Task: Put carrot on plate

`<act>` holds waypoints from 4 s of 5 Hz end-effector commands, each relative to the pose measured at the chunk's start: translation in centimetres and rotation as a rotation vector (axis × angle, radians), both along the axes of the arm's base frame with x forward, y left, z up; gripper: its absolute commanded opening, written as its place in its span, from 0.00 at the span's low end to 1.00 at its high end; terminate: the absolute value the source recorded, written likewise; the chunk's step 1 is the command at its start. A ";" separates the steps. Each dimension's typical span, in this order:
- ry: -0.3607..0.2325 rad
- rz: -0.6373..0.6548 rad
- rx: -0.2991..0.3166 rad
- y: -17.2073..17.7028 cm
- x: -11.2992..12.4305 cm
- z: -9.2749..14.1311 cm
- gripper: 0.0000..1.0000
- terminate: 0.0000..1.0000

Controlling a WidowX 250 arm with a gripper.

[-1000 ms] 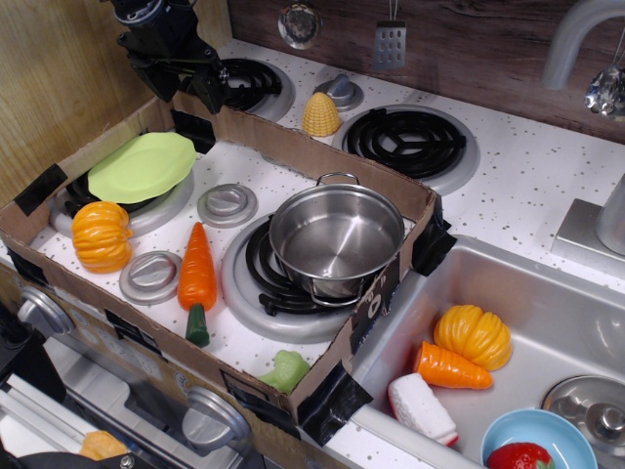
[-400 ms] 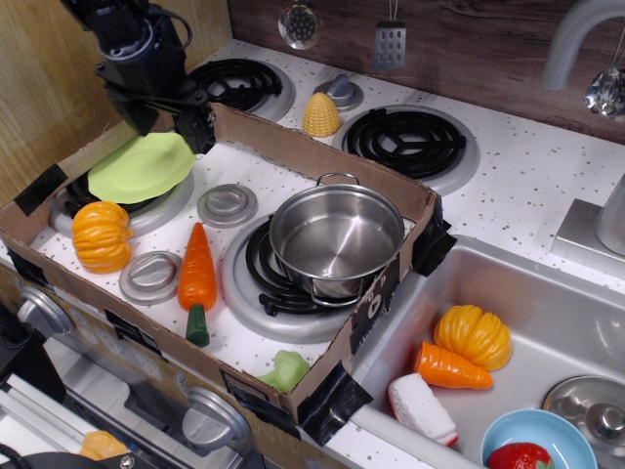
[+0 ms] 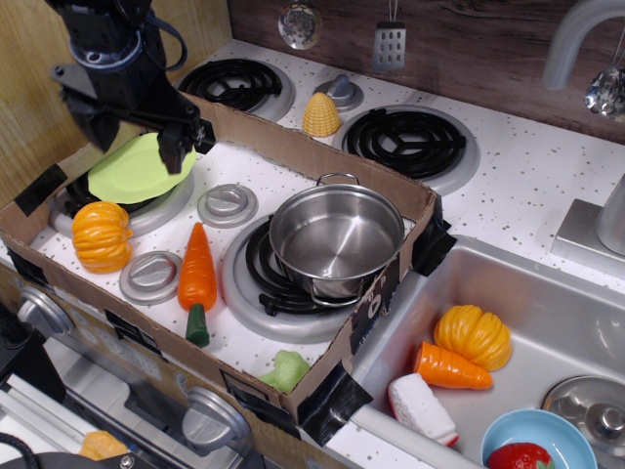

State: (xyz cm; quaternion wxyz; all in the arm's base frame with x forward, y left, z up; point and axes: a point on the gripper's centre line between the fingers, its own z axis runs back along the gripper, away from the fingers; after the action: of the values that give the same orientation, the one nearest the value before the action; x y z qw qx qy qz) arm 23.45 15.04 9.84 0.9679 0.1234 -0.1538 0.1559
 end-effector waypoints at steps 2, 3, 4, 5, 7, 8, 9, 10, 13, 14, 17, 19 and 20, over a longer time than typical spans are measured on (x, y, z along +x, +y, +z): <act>0.011 0.156 -0.154 -2.8 -1.7 -2.3 1.00 0.00; -0.003 0.171 -0.185 -5.0 -2.2 -2.1 1.00 0.00; -0.019 0.167 -0.214 -6.5 -2.7 -1.9 1.00 0.00; -0.002 0.177 -0.248 -7.0 -2.7 -3.4 1.00 0.00; 0.005 0.151 -0.273 -5.9 -1.7 -6.3 1.00 0.00; 0.010 0.145 -0.270 -5.4 -1.7 -7.9 1.00 0.00; 0.037 0.142 -0.264 -4.8 -1.8 -8.5 1.00 0.00; 0.046 0.120 -0.268 -4.6 -1.6 -9.4 1.00 0.00; 0.113 0.126 -0.094 -4.3 -2.1 -5.5 0.00 0.00; 0.118 0.142 -0.065 -3.7 -2.2 -3.2 0.00 0.00; 0.045 -0.257 0.029 3.4 5.1 -1.2 0.00 0.00; 0.124 -0.433 0.060 4.1 8.1 -0.4 0.00 0.00; 0.098 -0.391 0.037 4.0 7.4 -1.5 0.00 0.00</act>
State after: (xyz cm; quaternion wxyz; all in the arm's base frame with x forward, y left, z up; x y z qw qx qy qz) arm 29.90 20.01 6.83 0.9874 0.1003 -0.1145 -0.0428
